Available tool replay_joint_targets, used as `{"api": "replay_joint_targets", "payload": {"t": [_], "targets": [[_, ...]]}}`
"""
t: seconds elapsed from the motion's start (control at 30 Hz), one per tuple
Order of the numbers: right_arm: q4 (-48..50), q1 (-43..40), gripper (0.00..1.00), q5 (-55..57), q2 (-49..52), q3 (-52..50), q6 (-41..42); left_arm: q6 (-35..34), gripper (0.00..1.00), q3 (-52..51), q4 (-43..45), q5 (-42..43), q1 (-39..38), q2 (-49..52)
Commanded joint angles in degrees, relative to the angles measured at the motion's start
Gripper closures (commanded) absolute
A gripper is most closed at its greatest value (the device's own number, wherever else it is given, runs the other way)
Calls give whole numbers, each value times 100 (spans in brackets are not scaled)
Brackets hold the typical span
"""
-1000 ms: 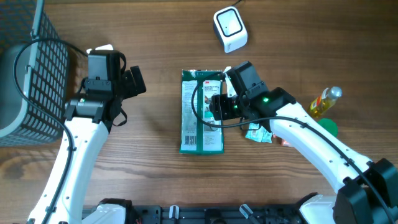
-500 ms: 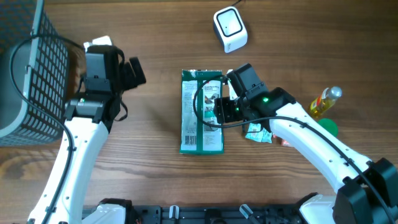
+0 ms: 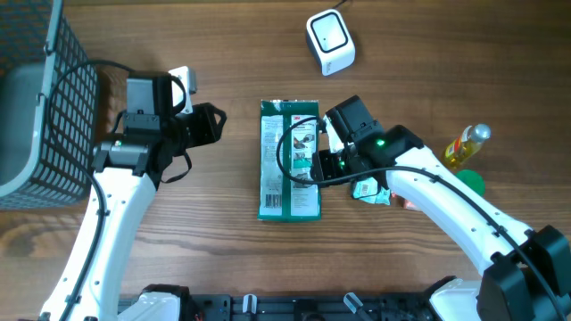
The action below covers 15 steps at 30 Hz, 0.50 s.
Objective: Scan the item barcode
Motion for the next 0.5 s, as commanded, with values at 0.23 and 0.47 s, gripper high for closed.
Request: {"api": "replay_joint_targets", "payload": {"t": [0.23,0.47], "targets": [[238,-595,32,-935,85,-52,-299,-479,96,-188,619,492,-455,1373],[291,-671,33,-1189,85,-229,-90,-614,96,-188,1325,490,-844,2409]]}}
